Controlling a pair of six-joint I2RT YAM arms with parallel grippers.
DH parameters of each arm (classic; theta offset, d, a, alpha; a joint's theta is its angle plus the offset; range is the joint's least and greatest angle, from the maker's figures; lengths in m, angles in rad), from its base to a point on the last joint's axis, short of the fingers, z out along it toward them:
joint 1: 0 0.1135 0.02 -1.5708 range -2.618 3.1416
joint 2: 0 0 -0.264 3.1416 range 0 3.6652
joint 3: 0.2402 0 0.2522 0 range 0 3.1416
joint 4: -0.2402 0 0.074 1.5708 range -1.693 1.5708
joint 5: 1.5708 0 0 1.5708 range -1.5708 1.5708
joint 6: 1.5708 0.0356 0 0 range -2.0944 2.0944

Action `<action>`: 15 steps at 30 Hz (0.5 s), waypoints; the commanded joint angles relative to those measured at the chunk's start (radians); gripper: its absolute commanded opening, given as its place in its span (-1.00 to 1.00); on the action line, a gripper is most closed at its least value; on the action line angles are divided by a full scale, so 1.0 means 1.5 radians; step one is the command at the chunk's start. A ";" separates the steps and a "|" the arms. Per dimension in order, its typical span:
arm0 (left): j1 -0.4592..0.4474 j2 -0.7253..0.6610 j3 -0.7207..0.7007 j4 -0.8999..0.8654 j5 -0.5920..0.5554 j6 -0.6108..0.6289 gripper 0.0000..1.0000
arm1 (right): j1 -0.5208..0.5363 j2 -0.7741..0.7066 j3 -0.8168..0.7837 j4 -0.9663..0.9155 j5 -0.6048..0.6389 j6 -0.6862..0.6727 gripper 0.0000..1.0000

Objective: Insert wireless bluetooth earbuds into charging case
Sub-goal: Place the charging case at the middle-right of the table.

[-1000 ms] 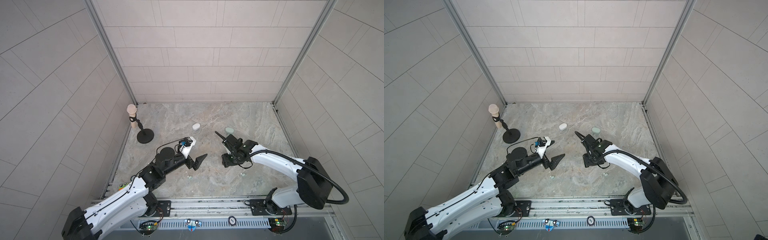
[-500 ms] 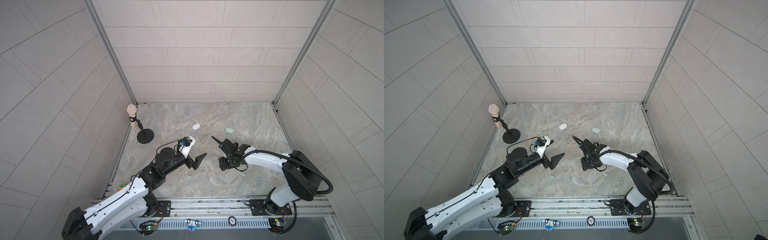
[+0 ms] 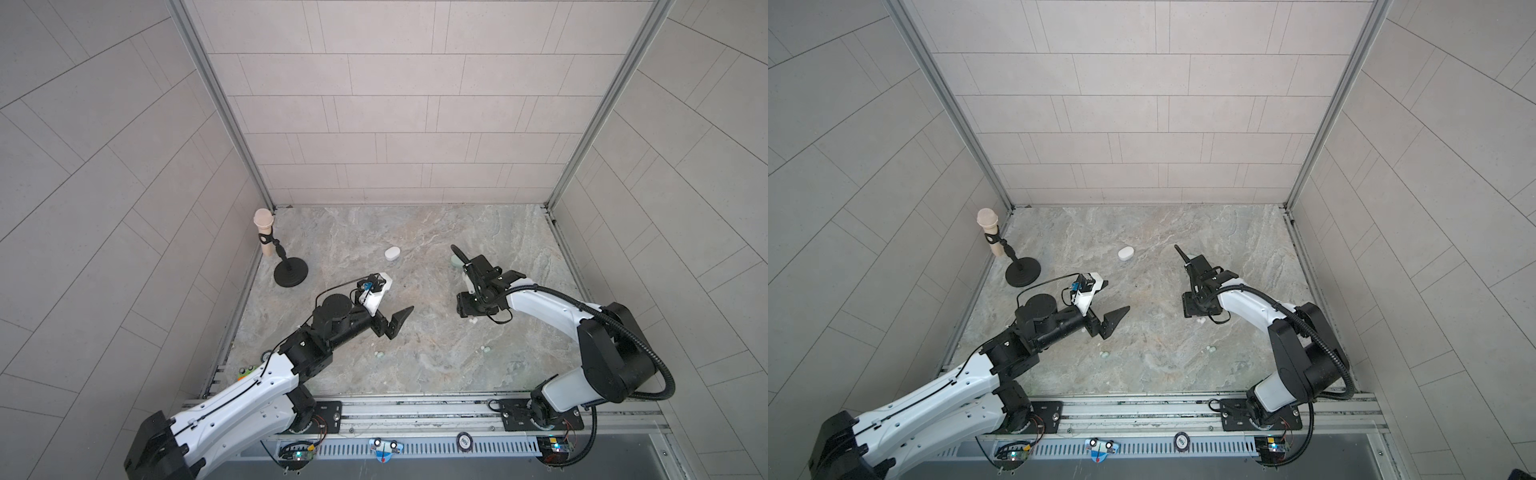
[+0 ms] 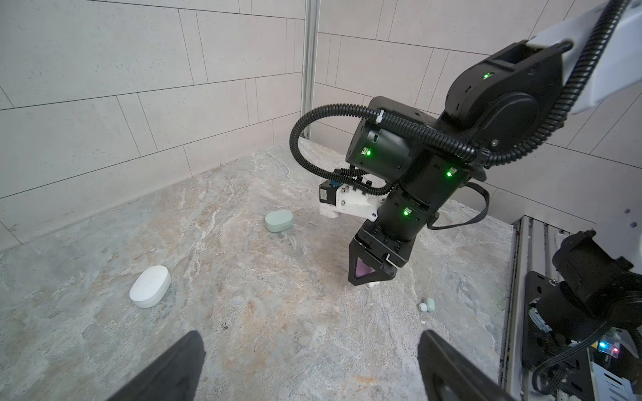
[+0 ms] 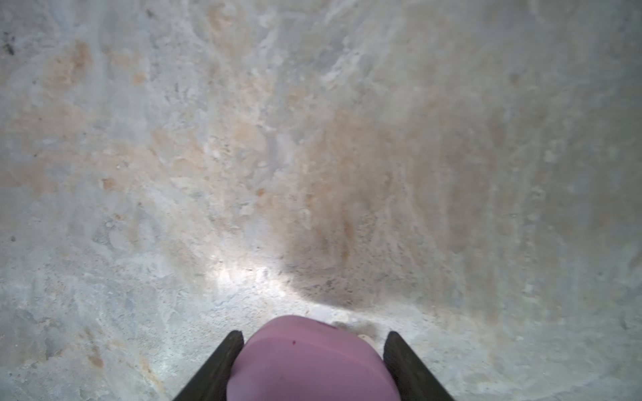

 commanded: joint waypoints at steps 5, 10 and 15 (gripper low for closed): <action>-0.003 -0.008 -0.002 -0.002 0.000 0.010 1.00 | -0.101 0.017 -0.007 -0.014 0.036 -0.034 0.04; -0.002 -0.008 -0.003 0.000 -0.001 0.010 1.00 | -0.147 0.042 -0.022 -0.001 0.031 -0.029 0.06; -0.003 -0.008 -0.002 -0.002 -0.001 0.012 1.00 | -0.154 0.072 -0.021 -0.005 0.029 -0.019 0.13</action>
